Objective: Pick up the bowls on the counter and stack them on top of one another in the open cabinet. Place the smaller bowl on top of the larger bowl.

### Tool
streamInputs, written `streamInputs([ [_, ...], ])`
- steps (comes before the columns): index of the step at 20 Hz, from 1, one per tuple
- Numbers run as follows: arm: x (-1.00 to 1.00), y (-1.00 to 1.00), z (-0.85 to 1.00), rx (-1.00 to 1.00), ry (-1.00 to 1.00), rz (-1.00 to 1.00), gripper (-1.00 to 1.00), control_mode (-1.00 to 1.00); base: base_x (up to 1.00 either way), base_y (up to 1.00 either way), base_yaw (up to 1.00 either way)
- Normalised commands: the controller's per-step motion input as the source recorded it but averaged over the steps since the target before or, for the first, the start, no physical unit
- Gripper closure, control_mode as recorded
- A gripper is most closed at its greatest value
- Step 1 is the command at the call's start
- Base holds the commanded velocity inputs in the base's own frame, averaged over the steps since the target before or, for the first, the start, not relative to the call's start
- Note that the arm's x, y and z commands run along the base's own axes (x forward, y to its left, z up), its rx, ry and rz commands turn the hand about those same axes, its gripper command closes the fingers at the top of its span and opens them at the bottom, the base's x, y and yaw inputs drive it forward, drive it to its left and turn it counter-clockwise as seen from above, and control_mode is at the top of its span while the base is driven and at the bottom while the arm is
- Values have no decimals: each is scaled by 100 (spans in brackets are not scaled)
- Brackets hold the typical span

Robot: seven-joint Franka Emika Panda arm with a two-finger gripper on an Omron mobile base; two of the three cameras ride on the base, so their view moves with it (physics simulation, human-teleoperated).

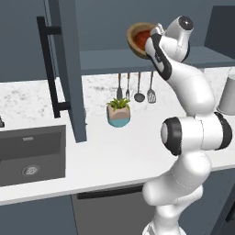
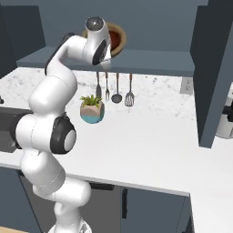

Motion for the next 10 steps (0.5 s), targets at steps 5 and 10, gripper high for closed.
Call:
streamInputs([
  [5,40,1,-52,0,0,0,100,-100,0,0,0],
  [10,42,9,-21,0,-6,0,-100,-100,0,0,0],
])
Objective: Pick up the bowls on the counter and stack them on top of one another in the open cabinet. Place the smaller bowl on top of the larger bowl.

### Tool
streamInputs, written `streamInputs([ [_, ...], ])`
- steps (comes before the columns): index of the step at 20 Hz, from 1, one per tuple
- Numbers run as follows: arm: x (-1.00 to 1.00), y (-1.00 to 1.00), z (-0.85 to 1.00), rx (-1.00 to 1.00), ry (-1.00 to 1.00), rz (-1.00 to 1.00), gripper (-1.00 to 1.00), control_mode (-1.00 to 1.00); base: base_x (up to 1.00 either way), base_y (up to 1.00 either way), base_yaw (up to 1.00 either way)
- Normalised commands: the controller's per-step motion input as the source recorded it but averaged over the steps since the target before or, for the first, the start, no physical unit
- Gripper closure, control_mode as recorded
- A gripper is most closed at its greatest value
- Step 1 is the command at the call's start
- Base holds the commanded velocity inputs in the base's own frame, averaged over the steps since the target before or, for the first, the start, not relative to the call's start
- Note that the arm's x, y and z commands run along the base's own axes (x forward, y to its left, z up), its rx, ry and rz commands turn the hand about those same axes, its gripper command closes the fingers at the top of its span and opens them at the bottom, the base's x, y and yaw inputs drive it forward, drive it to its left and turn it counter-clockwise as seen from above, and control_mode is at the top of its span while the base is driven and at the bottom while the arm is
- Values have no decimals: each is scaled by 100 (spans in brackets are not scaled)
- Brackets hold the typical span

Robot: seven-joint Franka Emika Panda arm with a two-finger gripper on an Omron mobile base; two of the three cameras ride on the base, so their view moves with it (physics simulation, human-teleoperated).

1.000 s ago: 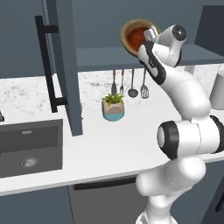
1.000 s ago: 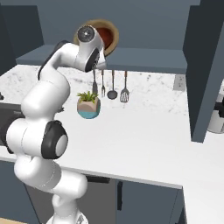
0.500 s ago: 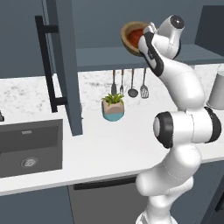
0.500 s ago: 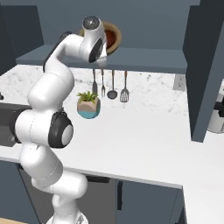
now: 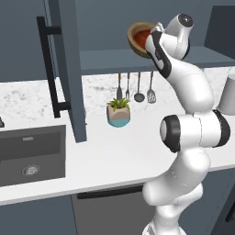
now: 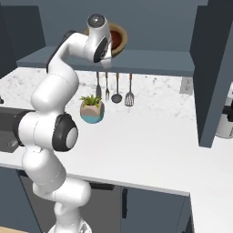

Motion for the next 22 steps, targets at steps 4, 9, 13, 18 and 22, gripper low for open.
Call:
streamInputs([
  [4,29,4,0,0,-14,2,-100,-100,0,0,0],
  [9,5,11,9,0,-27,1,-100,-100,0,0,0],
  [13,-5,13,27,0,-27,0,-100,-100,0,0,0],
  [18,-59,0,10,0,-14,-1,-100,-100,0,0,0],
  [22,-100,0,0,2,-4,-4,-100,-100,0,0,0],
])
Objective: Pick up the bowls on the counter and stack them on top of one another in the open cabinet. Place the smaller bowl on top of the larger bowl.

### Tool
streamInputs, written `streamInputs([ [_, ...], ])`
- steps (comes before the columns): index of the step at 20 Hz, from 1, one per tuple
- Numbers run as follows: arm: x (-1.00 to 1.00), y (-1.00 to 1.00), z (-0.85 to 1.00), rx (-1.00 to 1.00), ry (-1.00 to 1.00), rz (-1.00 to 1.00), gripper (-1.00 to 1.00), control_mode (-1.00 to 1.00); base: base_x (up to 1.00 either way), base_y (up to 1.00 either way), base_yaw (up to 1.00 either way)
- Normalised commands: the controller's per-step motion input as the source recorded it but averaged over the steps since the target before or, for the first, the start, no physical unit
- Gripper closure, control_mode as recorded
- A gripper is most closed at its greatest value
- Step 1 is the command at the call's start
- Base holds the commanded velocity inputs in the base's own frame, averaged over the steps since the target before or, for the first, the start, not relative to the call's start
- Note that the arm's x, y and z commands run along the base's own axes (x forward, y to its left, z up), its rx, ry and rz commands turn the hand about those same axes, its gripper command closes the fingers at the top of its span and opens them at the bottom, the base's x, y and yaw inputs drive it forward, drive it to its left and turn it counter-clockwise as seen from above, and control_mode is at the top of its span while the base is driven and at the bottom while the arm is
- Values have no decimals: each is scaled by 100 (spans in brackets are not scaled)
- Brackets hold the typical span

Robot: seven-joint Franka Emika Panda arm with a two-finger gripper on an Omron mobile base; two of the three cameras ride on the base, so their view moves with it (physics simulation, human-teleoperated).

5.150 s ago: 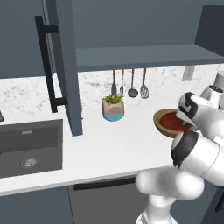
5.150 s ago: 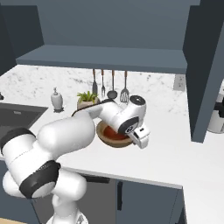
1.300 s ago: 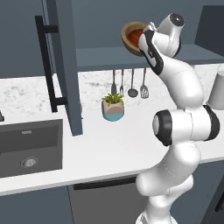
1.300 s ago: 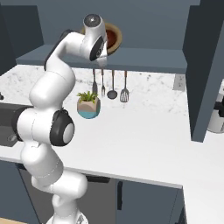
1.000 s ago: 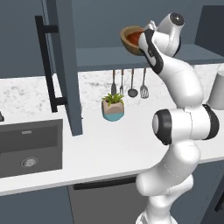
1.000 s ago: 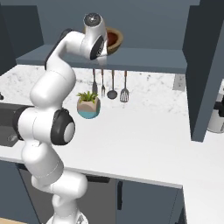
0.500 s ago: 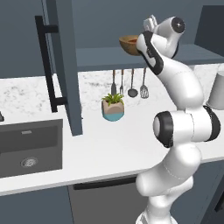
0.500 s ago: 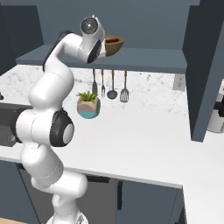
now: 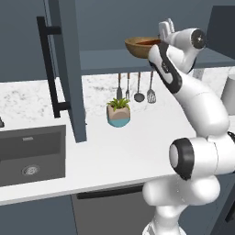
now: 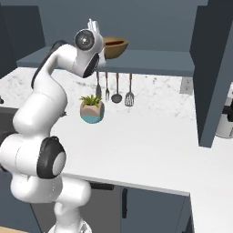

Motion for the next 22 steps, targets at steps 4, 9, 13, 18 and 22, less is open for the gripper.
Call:
streamInputs([
  [4,-100,0,0,1,3,-1,-100,-100,0,0,0],
  [9,-100,0,-18,-5,27,0,-100,-100,0,0,0],
  [13,-92,0,-62,-7,27,0,-100,-100,0,0,0],
  [18,-86,0,-89,-8,19,10,-100,-100,0,0,0],
  [22,-73,0,-95,-7,14,18,-100,-100,0,0,0],
])
